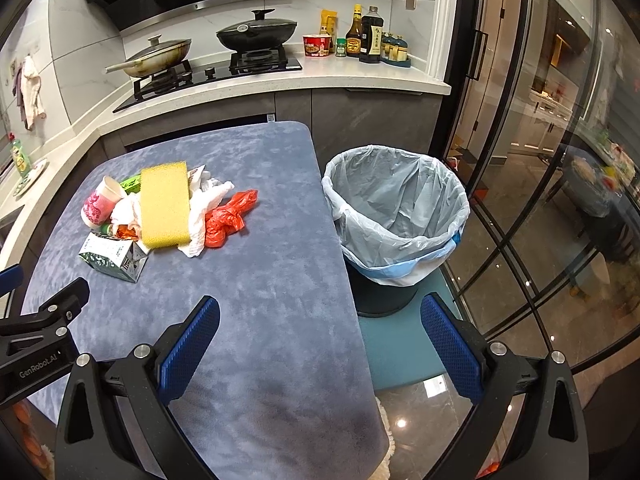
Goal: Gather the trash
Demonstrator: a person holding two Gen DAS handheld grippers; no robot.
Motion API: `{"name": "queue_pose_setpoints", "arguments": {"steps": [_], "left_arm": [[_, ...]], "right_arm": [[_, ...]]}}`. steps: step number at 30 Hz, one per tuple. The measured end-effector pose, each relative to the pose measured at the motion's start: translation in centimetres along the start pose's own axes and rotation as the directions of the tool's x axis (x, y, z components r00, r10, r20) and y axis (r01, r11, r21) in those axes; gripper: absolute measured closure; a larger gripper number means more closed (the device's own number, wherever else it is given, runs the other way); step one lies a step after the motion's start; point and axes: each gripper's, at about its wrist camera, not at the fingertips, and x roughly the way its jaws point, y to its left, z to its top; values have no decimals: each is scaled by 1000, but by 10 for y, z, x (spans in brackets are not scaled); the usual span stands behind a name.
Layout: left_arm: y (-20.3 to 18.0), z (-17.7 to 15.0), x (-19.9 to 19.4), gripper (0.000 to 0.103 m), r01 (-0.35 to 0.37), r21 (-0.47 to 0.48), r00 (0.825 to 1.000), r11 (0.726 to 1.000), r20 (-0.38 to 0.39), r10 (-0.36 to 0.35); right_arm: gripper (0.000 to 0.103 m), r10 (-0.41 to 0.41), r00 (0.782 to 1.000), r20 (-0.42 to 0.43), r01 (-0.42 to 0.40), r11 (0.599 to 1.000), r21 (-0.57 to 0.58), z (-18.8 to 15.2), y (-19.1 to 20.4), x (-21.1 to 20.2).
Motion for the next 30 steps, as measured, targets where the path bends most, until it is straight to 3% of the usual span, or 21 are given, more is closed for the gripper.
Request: {"name": "queue_pose_setpoints", "arguments": {"steps": [30], "left_arm": [[2, -2, -11, 7, -6, 2, 1000, 1000, 1, 6]], "right_arm": [[7, 10, 1000, 10, -10, 1000, 7, -3, 0, -9]]}}
